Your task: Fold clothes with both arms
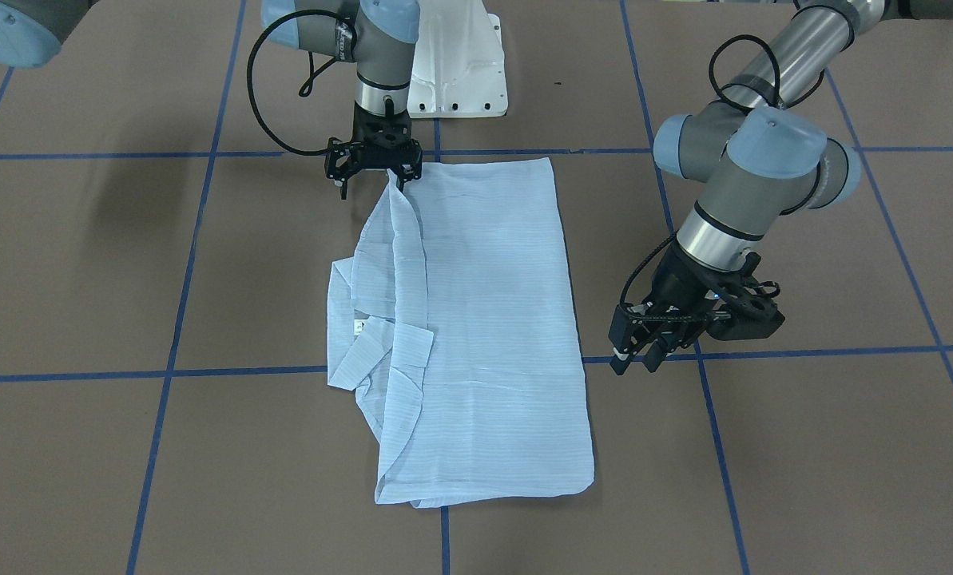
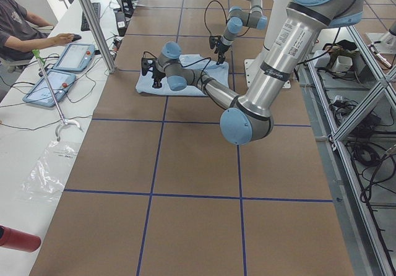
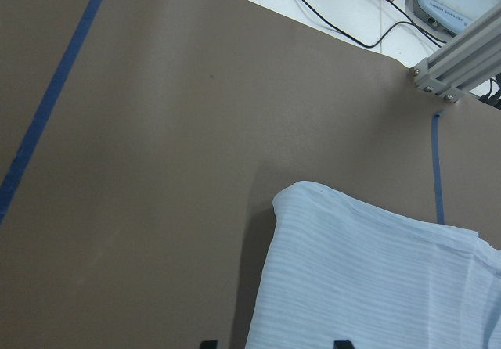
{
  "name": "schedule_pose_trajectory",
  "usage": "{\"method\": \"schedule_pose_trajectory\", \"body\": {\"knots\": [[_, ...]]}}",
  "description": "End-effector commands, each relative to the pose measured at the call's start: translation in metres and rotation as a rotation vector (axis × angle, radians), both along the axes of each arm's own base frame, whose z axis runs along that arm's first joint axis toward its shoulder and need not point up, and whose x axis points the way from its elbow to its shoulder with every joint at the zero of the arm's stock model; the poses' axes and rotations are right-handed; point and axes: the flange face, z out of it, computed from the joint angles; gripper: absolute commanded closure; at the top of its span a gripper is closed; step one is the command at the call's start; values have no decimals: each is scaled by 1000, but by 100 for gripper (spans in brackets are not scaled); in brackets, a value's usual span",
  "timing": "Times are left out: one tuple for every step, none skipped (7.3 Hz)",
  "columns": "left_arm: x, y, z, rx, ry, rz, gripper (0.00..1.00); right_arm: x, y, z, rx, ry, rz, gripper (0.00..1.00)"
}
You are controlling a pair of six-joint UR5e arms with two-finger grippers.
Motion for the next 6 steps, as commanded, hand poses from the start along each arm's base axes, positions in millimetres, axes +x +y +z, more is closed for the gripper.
{"method": "schedule_pose_trajectory", "body": {"knots": [[-11,-1,-8,-16,-7,-1,42,38,-14,24,3,26,-16,0],[-14,2,-16,-22,-11,-1,42,59,-18,31,-25,17,-33,0],[-15,3,-19,-21,-11,-1,42,65,-20,39,-33,26,-26,0],[-16,2,-18,-26,-14,-3,42,69,-23,34,-30,16,-20,0],[-17,4,-22,-25,-13,-3,42,68,-22,27,-35,-1,-4,0],[-18,5,-24,-21,-11,-3,42,67,-21,18,-74,-43,63,0]]}}
